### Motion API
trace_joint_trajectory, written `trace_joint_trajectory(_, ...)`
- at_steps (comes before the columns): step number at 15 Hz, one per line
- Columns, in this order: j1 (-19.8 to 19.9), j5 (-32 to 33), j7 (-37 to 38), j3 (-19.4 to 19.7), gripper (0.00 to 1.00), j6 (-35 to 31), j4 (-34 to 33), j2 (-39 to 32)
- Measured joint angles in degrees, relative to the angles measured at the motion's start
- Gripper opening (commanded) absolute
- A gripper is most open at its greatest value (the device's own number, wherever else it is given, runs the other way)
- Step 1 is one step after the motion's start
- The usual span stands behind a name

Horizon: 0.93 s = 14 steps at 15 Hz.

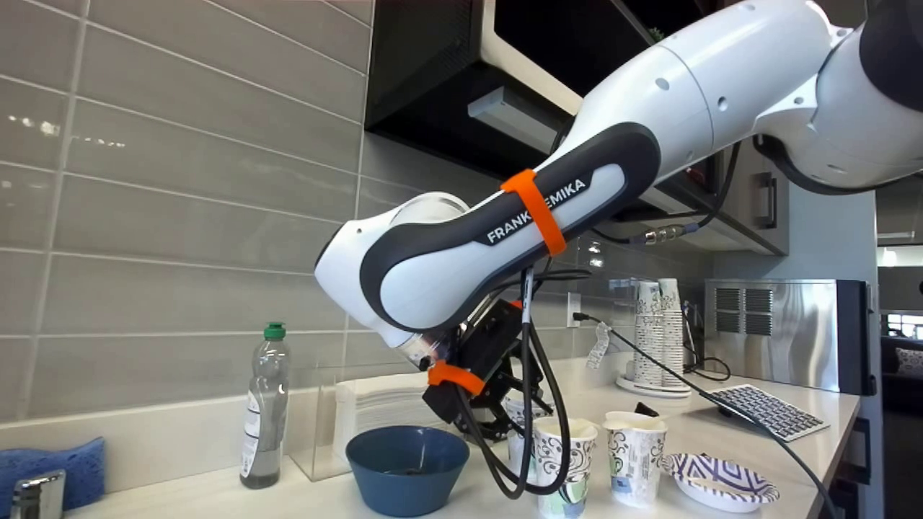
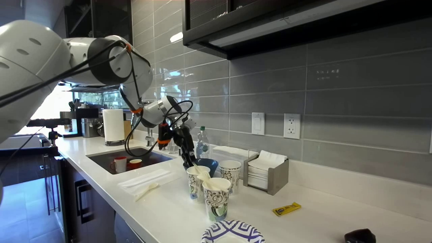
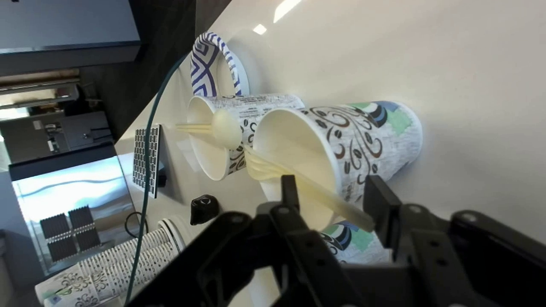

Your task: Put the plastic spoons on the paper cups inside the paper cup they were on

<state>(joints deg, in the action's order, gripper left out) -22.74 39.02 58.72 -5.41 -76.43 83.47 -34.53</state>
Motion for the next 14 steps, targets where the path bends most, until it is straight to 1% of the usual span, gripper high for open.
trace_joint_trajectory(1,-0.02,0.26,-0.06,0.0,0.11,0.06,0.0,-0.02)
trace_joint_trajectory(2,-0.03,0.48,-0.13,0.0,0.02,0.1,-0.01,-0.04)
trace_joint_trajectory(3,-0.03,0.62,-0.2,0.0,0.0,0.13,-0.02,-0.07)
trace_joint_trajectory(6,-0.05,1.17,-0.43,0.02,0.01,0.85,-0.08,-0.11)
trace_joint_trajectory(14,-0.42,2.85,-0.72,0.04,0.01,3.46,-0.8,-0.11)
